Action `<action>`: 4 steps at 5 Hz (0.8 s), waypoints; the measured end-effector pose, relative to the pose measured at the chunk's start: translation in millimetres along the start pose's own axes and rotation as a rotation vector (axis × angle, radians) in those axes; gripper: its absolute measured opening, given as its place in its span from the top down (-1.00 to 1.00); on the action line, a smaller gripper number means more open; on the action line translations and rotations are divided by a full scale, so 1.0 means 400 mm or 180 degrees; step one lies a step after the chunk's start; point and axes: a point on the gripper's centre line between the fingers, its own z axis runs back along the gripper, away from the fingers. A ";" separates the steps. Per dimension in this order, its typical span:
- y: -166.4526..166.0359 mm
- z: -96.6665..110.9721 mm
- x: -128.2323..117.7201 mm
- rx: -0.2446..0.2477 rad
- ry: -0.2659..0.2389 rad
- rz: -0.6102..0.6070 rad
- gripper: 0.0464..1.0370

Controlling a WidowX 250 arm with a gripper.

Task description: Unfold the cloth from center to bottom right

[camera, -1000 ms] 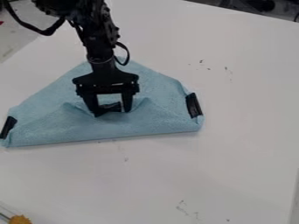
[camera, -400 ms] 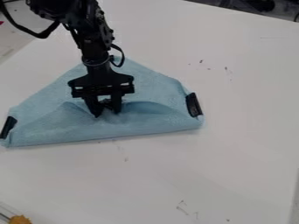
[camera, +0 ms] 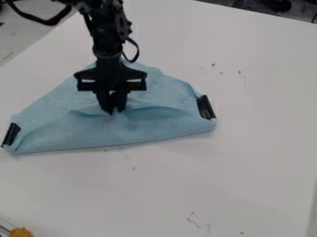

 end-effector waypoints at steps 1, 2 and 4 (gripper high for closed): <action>-0.003 0.061 -0.042 0.0098 -0.0066 0.0129 0.63; -0.002 0.101 -0.106 0.0130 -0.0011 0.0388 0.64; -0.003 0.116 -0.243 0.0079 0.0100 0.0795 0.56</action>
